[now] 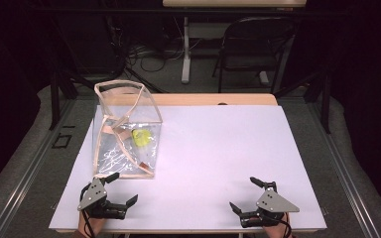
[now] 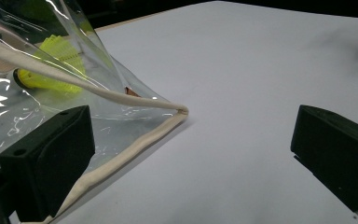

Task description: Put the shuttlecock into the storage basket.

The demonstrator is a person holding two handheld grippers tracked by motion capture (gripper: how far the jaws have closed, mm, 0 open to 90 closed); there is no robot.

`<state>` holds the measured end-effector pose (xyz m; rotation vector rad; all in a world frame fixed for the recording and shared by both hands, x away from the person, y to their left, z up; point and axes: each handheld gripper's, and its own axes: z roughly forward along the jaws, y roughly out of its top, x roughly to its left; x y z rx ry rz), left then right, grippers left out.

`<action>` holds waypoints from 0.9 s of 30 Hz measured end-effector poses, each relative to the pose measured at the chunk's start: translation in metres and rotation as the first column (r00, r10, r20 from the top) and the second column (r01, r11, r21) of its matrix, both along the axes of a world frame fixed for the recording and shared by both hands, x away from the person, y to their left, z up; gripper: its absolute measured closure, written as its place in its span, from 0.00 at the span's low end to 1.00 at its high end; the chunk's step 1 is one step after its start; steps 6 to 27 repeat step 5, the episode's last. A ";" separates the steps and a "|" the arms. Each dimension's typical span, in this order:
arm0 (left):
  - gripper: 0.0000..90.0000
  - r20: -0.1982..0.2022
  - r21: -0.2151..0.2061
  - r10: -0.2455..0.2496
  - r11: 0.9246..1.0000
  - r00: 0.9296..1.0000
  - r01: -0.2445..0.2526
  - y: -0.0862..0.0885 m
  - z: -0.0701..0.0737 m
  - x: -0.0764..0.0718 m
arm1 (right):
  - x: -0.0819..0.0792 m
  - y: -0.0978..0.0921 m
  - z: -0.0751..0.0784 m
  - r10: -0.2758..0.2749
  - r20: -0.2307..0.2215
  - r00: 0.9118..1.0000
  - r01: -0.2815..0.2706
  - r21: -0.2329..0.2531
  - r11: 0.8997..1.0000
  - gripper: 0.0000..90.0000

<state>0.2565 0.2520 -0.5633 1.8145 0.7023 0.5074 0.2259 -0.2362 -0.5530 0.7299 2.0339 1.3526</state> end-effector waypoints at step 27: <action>0.00 0.001 0.002 -0.006 1.000 1.000 0.006 0.000 0.001 0.001 | 0.000 -0.001 0.000 0.001 0.000 1.000 -0.001 0.003 1.000 0.00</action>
